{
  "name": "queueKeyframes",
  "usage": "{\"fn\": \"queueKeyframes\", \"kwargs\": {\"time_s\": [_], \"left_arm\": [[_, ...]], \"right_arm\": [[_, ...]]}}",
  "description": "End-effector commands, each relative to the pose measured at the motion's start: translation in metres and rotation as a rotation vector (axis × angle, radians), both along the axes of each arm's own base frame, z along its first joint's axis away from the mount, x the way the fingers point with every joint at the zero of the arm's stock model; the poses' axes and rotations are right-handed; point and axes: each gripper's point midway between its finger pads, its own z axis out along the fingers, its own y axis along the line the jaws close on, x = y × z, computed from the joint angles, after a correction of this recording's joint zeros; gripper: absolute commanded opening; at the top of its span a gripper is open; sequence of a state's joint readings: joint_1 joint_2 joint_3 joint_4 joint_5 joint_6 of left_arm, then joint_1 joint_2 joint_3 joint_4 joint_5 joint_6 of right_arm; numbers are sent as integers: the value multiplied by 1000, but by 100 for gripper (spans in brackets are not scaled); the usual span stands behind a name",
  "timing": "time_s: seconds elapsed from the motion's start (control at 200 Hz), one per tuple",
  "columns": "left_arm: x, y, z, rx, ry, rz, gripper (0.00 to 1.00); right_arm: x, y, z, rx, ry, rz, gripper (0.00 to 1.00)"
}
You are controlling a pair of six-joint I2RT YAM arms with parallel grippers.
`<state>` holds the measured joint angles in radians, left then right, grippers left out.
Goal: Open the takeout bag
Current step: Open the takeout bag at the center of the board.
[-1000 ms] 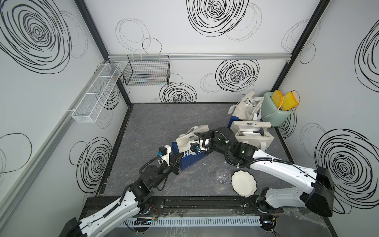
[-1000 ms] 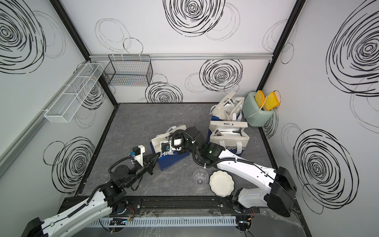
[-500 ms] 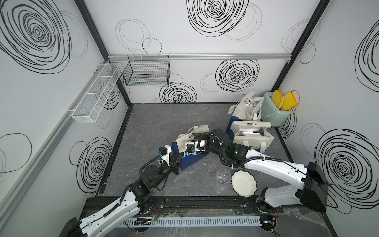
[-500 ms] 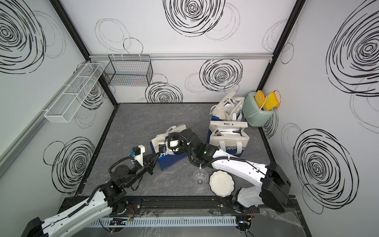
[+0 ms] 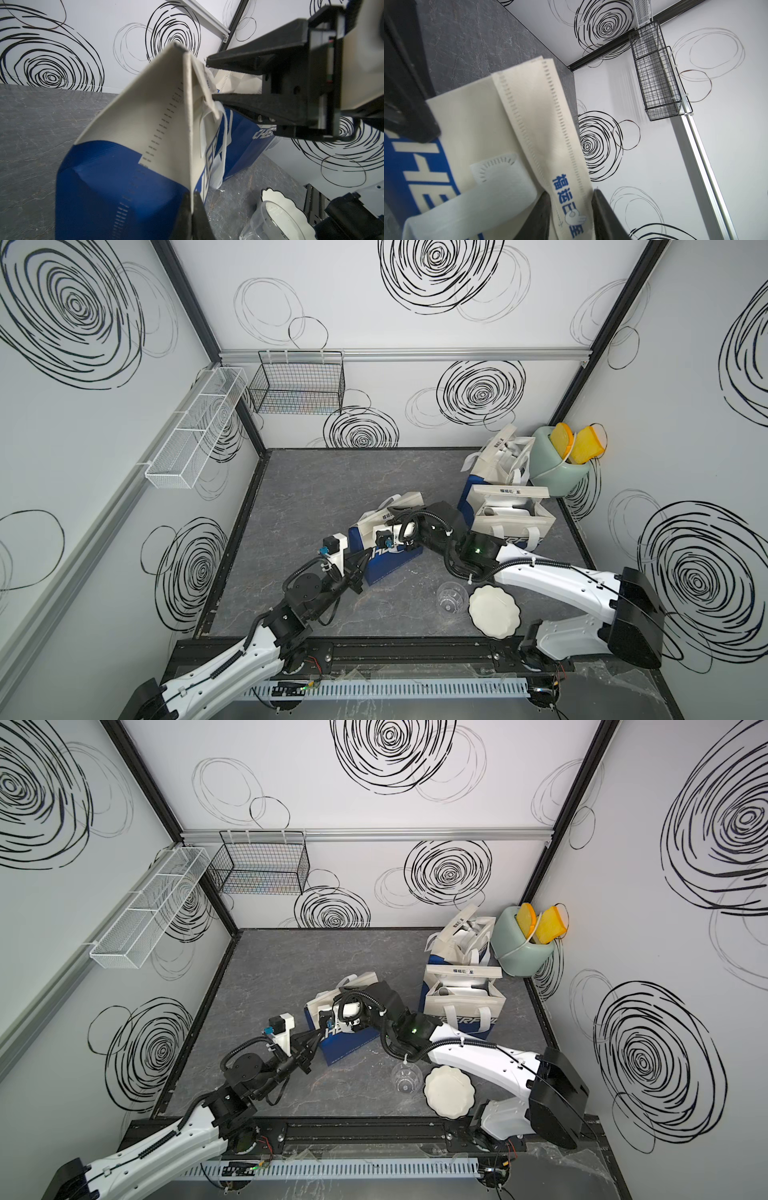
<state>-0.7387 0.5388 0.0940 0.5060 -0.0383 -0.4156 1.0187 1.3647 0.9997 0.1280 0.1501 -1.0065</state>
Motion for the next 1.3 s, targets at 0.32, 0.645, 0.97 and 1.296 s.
{"fn": "queueKeyframes", "kwargs": {"time_s": [0.32,0.645,0.97,1.296], "left_arm": [[0,-1,8,-20,-11,-2,0],[1,-1,9,-19,-13,0,0],[1,-1,8,-17,-12,1,0],[1,0,9,-21,-14,1,0]], "right_arm": [[-2,7,-7,-13,1,22,16],[-3,9,-5,-12,28,30,0],[-8,7,24,152,140,58,0],[-6,-2,48,299,266,80,0]]}}
